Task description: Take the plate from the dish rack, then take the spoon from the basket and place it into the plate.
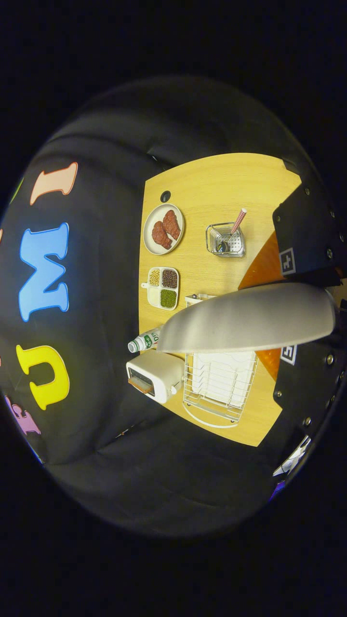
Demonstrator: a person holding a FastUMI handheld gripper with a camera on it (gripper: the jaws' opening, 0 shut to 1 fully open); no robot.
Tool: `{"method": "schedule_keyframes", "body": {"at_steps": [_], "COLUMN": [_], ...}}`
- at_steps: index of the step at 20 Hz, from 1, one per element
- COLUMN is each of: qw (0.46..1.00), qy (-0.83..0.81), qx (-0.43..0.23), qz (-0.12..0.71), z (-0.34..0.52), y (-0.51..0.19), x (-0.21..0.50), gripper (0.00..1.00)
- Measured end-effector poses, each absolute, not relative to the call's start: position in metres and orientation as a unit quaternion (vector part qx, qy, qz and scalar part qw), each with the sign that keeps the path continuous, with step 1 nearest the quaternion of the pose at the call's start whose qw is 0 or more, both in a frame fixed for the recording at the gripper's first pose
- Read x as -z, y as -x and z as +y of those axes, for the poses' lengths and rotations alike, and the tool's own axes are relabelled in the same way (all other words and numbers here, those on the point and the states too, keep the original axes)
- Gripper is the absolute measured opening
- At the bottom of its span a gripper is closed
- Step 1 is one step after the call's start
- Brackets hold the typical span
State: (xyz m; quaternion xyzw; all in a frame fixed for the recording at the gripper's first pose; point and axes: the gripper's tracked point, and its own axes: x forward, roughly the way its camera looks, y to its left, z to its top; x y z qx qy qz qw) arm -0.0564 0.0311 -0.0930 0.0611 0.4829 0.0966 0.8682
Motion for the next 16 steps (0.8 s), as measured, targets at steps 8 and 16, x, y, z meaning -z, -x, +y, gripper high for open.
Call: {"method": "schedule_keyframes", "body": {"at_steps": [8,16], "qw": [0.863,0.819], "qy": [-0.106,-0.219], "qx": [-0.108,-0.076], "qz": [0.483,0.524], "z": [-0.038,-0.068], "y": [0.12,0.171], "x": [0.143,0.229], "gripper": [0.39,0.39]}}
